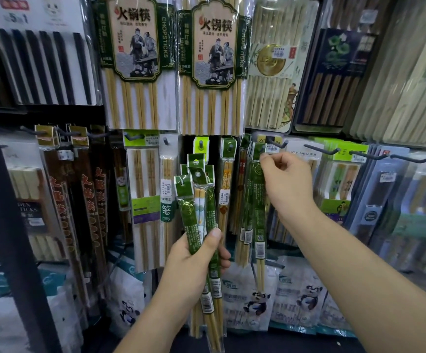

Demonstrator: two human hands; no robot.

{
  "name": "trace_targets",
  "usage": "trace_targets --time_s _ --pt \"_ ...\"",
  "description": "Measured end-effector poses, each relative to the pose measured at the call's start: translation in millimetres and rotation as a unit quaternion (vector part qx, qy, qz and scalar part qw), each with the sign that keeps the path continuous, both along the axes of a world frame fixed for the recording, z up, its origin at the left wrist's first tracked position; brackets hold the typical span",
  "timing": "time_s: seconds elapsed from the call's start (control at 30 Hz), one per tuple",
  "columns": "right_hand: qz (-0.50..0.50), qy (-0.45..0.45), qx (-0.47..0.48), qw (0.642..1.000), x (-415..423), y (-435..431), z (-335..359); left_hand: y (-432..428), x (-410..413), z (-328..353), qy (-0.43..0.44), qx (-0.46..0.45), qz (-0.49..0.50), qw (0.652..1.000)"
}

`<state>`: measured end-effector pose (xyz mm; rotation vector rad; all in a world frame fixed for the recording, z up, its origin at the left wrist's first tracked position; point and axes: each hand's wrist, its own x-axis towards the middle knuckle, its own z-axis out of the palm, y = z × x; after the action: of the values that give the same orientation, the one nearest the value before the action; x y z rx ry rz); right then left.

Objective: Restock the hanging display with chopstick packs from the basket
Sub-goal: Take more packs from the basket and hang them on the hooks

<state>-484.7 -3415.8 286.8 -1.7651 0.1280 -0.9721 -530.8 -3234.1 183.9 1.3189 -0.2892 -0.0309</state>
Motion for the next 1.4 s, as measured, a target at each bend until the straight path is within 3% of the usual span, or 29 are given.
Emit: trace_targets --time_s 0.4,0.63,0.77,0.97,1.2,1.4 --pt "-0.03 0.009 0.002 0.999 -8 6 -8 0 -2 0 0.004 0.001 -0.01 1.0" --pt "0.173 0.028 -0.049 0.983 -49 44 -20 -4 -1 0 -0.013 0.011 -0.038 0.999" --pt "0.196 0.052 -0.07 0.977 -53 50 -17 -4 -3 -1 -0.031 0.027 -0.046 0.998" --pt "0.232 0.086 -0.008 0.969 -50 51 -17 -2 -3 1 -0.028 0.002 -0.033 0.999" --pt "0.155 0.055 0.013 0.986 -31 54 5 -2 -1 1 0.011 -0.033 0.052 0.998" --pt "0.106 0.056 -0.014 0.993 -19 52 21 3 1 2 0.023 -0.068 0.057 0.996"
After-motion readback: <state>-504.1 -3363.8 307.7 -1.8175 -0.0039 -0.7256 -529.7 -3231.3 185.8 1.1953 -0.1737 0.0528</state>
